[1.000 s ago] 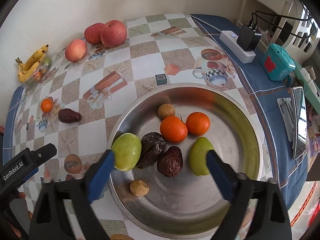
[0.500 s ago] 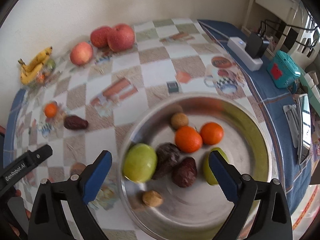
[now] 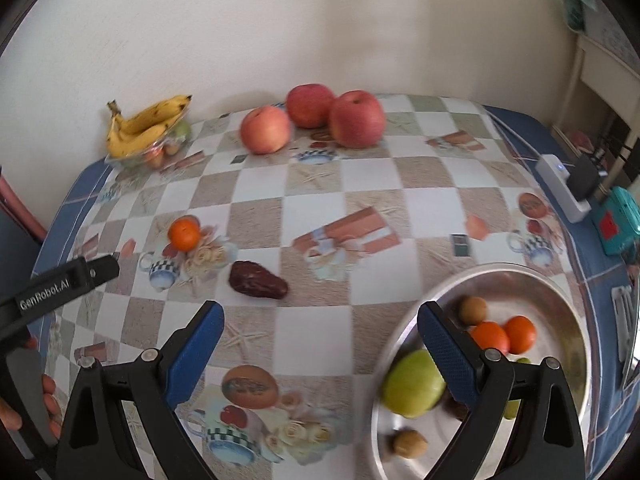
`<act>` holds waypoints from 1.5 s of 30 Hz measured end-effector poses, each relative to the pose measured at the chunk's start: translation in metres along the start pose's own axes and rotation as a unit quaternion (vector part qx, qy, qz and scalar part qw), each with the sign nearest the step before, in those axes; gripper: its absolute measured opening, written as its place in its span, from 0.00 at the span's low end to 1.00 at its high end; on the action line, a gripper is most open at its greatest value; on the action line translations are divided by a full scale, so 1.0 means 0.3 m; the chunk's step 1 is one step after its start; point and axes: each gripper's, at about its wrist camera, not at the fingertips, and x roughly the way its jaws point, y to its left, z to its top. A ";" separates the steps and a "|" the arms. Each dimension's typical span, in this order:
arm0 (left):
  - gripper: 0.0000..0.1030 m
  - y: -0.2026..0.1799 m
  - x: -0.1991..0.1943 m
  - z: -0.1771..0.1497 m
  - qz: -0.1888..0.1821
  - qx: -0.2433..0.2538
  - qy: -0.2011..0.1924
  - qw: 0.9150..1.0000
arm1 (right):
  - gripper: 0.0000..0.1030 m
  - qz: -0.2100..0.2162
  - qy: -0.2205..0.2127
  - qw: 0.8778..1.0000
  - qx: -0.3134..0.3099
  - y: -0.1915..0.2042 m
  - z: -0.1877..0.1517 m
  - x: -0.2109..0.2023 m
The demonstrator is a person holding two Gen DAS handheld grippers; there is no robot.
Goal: Organize fruits
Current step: 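Move both open grippers back toward the remaining fruit on the table, then grasp a small orange with the left gripper while the right gripper grasps a dark date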
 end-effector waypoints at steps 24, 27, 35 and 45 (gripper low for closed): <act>1.00 0.011 0.159 0.045 -0.056 -0.015 0.014 0.998 | 0.95 0.013 0.086 0.991 0.101 0.005 0.021 0.200; 1.00 -0.005 0.170 0.054 -0.061 -0.023 0.017 0.998 | 0.95 0.021 0.084 0.990 0.111 0.000 0.027 0.206; 0.98 -0.074 0.219 0.068 -0.074 -0.002 0.023 0.997 | 0.95 0.024 0.076 0.989 0.122 0.019 0.050 0.232; 0.85 -0.093 0.296 0.102 -0.109 -0.001 0.034 0.993 | 0.89 0.026 0.083 0.991 0.106 0.067 0.071 0.282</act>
